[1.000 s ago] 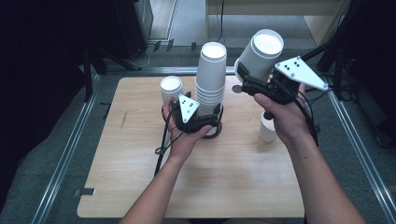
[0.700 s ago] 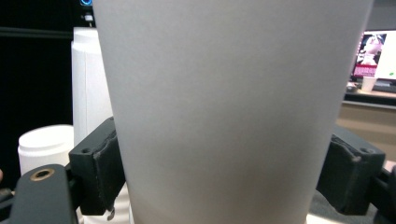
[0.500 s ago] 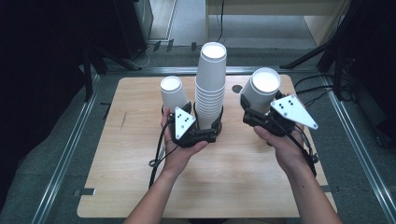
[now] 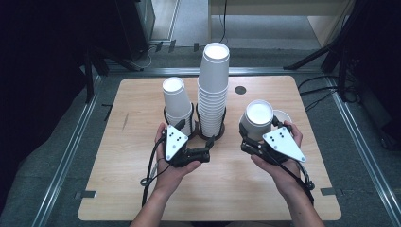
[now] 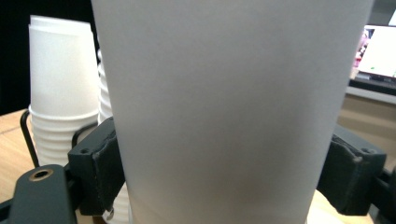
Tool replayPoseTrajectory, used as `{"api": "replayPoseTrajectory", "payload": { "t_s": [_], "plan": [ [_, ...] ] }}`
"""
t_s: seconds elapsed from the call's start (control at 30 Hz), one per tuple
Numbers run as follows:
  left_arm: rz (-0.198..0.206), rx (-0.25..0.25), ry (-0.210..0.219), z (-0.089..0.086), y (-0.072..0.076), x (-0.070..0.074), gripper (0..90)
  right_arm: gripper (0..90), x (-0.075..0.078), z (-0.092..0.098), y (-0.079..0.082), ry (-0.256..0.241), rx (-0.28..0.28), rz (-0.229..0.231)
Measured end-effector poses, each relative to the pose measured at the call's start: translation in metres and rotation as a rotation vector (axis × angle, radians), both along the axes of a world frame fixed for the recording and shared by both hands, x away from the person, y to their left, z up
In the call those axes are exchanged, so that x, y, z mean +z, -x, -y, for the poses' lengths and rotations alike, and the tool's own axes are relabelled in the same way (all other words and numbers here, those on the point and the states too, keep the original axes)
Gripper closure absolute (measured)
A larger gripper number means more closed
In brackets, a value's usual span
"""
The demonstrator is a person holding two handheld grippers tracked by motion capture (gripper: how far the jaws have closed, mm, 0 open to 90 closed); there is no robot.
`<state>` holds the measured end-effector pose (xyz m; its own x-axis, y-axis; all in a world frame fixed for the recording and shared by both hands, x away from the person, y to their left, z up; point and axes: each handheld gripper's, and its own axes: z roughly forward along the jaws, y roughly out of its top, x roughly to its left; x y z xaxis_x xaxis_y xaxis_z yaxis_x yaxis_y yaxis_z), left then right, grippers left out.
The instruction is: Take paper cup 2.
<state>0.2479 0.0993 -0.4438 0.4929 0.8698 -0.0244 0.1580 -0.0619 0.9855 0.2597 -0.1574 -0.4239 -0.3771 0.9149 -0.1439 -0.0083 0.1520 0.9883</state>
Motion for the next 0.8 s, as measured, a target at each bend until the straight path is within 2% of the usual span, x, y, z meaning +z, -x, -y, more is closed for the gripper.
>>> {"api": "replayPoseTrajectory", "payload": {
  "t_s": [0.2,0.27,0.37,0.53,0.6,0.7,0.8],
  "plan": [
    [-0.024,-0.004,-0.002,-0.006,0.011,-0.007,0.0,14.7,-0.022,0.001,0.005,0.029,-0.026,-0.015],
    [-0.049,-0.015,0.020,-0.007,0.015,-0.010,0.0,14.6,-0.029,0.001,0.006,0.046,-0.037,-0.016],
    [-0.066,-0.026,0.004,-0.006,0.021,-0.014,0.0,14.6,-0.037,0.000,0.007,0.050,-0.038,-0.034],
    [-0.091,-0.045,-0.017,-0.006,0.025,-0.024,0.0,14.6,-0.049,0.000,0.010,0.108,-0.052,-0.034],
    [-0.093,-0.055,-0.024,-0.008,0.026,-0.028,0.0,14.6,-0.056,-0.001,0.011,0.155,-0.070,-0.020],
    [-0.102,-0.063,-0.029,-0.009,0.025,-0.032,0.0,14.6,-0.065,-0.001,0.012,0.196,-0.085,-0.014],
    [-0.106,-0.074,-0.011,-0.009,0.025,-0.033,0.0,14.6,-0.071,-0.002,0.011,0.213,-0.091,-0.013]
  ]
}}
